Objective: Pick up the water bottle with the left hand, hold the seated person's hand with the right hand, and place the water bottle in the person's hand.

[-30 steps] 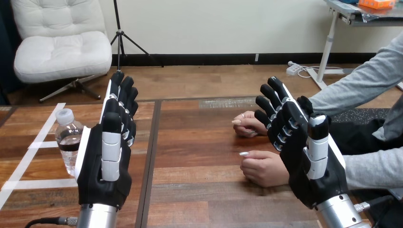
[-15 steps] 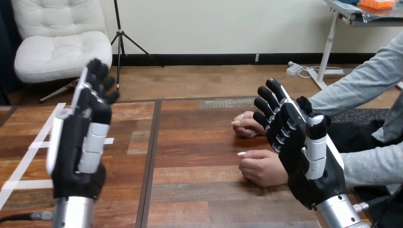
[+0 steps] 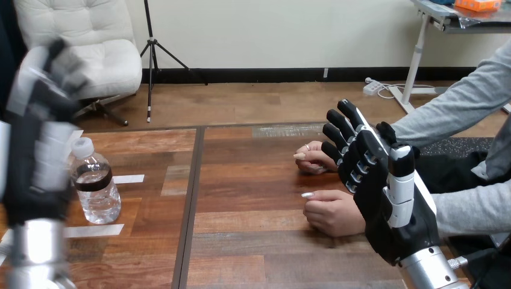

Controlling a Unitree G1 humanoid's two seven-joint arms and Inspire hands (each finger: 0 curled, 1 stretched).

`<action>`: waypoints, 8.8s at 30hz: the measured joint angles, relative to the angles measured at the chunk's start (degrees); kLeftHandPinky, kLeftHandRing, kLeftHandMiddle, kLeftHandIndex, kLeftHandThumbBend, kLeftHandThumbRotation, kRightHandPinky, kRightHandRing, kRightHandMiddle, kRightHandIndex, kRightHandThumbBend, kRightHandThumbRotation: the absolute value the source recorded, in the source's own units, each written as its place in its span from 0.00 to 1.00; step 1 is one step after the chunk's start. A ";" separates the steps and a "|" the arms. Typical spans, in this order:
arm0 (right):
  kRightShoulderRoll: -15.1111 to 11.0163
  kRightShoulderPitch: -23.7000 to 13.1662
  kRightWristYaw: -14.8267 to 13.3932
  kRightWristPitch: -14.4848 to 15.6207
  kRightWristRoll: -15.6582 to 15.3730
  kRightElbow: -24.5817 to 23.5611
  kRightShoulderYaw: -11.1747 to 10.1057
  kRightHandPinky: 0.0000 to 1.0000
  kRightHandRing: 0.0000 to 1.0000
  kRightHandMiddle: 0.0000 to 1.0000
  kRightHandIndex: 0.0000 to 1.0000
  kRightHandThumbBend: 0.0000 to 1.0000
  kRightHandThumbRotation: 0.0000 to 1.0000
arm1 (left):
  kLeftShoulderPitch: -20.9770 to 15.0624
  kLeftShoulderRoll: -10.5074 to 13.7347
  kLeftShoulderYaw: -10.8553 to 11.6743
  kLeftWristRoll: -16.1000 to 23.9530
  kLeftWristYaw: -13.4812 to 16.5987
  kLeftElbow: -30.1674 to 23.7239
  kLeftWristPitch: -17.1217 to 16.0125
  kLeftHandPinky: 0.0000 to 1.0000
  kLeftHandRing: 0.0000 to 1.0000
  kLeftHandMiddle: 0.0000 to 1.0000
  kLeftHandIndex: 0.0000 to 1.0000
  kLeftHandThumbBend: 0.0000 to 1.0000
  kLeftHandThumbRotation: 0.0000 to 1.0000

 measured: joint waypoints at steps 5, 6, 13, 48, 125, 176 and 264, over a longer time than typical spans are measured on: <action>0.01 0.00 0.21 0.00 0.00 0.00 0.02 1.00 1.00 0.99 0.99 1.00 1.00 | -3.52 1.83 2.76 0.04 1.39 1.79 -1.83 0.78 0.92 0.92 0.90 0.91 0.88; 0.01 0.00 0.26 0.00 0.00 0.00 0.02 1.00 1.00 0.99 0.99 1.00 1.00 | -4.08 2.13 3.15 0.07 1.69 2.14 -2.07 0.78 0.92 0.92 0.90 0.91 0.88; 0.00 0.00 0.58 0.00 0.01 0.00 0.01 1.00 1.00 0.99 0.99 1.00 1.00 | -7.75 3.20 5.04 1.20 3.61 5.37 -3.42 0.85 0.94 0.94 0.90 0.87 0.88; 0.00 0.00 0.77 -0.01 0.01 0.00 -0.03 1.00 1.00 0.98 0.98 1.00 1.00 | -13.18 5.78 4.82 9.00 8.20 27.41 1.04 0.98 1.00 1.00 0.99 0.92 0.62; 0.08 0.02 0.70 -0.01 0.05 -0.33 -0.01 1.00 1.00 0.98 0.99 1.00 1.00 | -17.50 9.17 1.40 11.71 9.88 42.34 7.35 0.98 1.00 1.00 1.00 1.00 0.13; 0.08 0.03 0.68 -0.02 0.17 -0.79 -0.03 1.00 1.00 0.98 0.98 1.00 1.00 | -24.79 9.52 -4.27 16.81 16.64 65.12 10.67 0.99 1.00 1.00 1.00 0.99 0.23; 0.08 0.47 0.77 -0.02 0.67 -1.22 -0.01 1.00 1.00 0.97 0.97 1.00 1.00 | -37.21 9.79 -9.54 19.37 30.04 77.30 21.60 0.66 0.82 0.90 0.93 1.00 0.18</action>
